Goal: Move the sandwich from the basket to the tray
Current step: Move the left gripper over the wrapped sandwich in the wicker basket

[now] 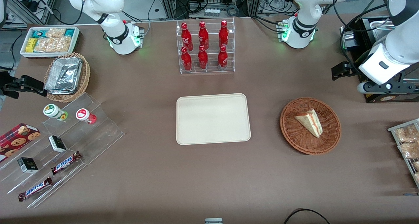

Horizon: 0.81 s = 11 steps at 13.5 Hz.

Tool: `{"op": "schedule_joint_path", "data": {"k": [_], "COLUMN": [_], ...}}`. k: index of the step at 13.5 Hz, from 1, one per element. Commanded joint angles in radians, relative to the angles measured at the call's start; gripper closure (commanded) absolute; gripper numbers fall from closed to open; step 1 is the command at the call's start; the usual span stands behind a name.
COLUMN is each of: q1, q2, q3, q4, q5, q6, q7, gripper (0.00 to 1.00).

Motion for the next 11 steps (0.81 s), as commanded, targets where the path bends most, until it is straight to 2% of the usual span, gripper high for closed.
{"op": "schedule_joint_path", "data": {"k": [1, 7, 9, 11], "q1": [-0.012, -0.013, -0.013, -0.012], "q2": [0.001, 0.011, 0.025, 0.027], "q3": [0.006, 0.005, 0.006, 0.006], "q4": [0.021, -0.032, -0.099, -0.196], "q5": [0.034, 0.037, 0.040, 0.040], "q6": [-0.014, 0.075, 0.113, 0.227], "q7": [0.010, 0.008, 0.007, 0.007], "gripper": [0.00, 0.00, 0.00, 0.00]}}
